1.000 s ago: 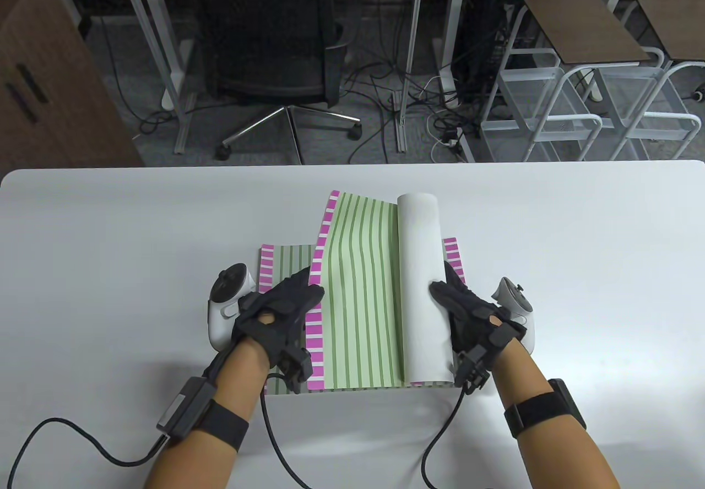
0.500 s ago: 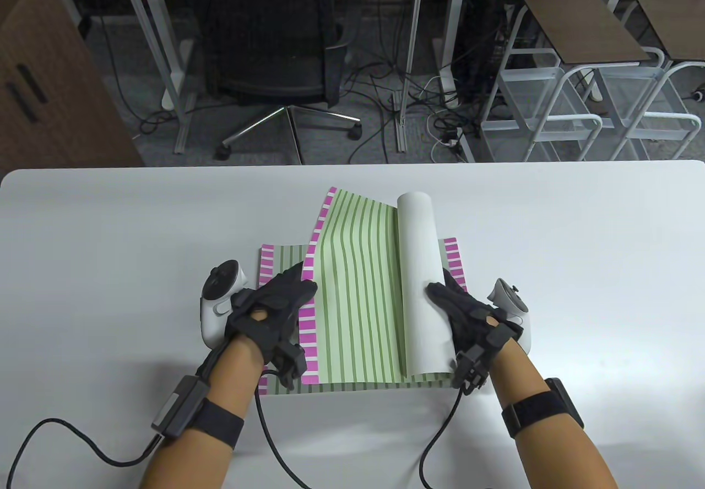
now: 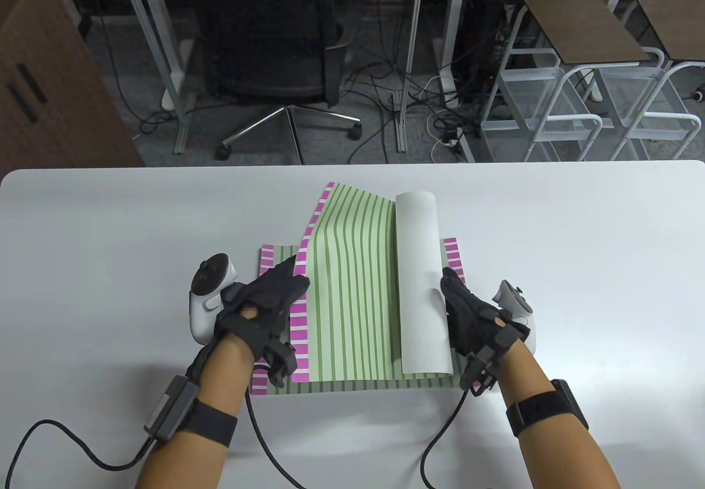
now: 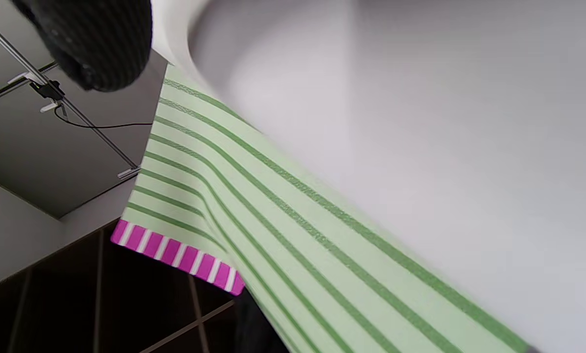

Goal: Unroll mouse pads and stack together

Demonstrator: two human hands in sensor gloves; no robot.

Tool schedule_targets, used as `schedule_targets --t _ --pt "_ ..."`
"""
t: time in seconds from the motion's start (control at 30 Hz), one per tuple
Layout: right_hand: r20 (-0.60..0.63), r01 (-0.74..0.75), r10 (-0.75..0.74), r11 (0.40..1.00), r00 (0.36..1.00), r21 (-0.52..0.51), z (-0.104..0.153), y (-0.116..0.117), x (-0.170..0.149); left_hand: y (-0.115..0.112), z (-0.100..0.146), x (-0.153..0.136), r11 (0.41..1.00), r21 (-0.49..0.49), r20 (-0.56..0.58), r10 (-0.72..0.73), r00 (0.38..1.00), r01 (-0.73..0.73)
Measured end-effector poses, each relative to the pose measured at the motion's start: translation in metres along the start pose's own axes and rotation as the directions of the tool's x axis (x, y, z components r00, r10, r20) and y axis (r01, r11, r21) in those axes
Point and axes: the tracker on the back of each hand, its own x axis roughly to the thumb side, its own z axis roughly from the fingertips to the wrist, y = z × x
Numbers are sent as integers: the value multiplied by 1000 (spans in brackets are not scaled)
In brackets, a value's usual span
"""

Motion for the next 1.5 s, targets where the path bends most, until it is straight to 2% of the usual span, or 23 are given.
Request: schedule_targets --t 0.13,0.33,0.6,1.1,1.2,1.23,1.37,1.43,1.5 --pt "-10 -6 5 999 1000 -47 -1 -1 0 1 1 2 1000 -3 8 1 1000 -1" --pt "42 46 -41 991 998 -127 3 -19 1 10 3 4 1000 -2 9 4 1000 -4" --pt "39 84 -85 996 996 32 2 -17 -1 12 2 2 1000 -12 22 13 1000 -13" --pt "47 78 -82 993 995 89 8 -25 6 27 5 3 999 5 37 38 999 -38" --pt "36 40 -41 999 999 19 12 -29 11 32 6 1 1000 13 27 21 999 -21" --pt "24 17 -16 999 1000 -28 14 -31 14 35 6 0 1000 22 17 -3 1000 3" --pt "9 -68 70 991 998 -111 23 -37 24 49 6 -5 989 69 -27 -128 991 130" --pt "-15 -168 168 968 986 -186 29 -38 33 58 7 -8 962 113 -75 -240 968 247" --pt "-74 -348 341 899 937 -264 35 -37 43 65 8 -10 896 174 -159 -385 909 409"
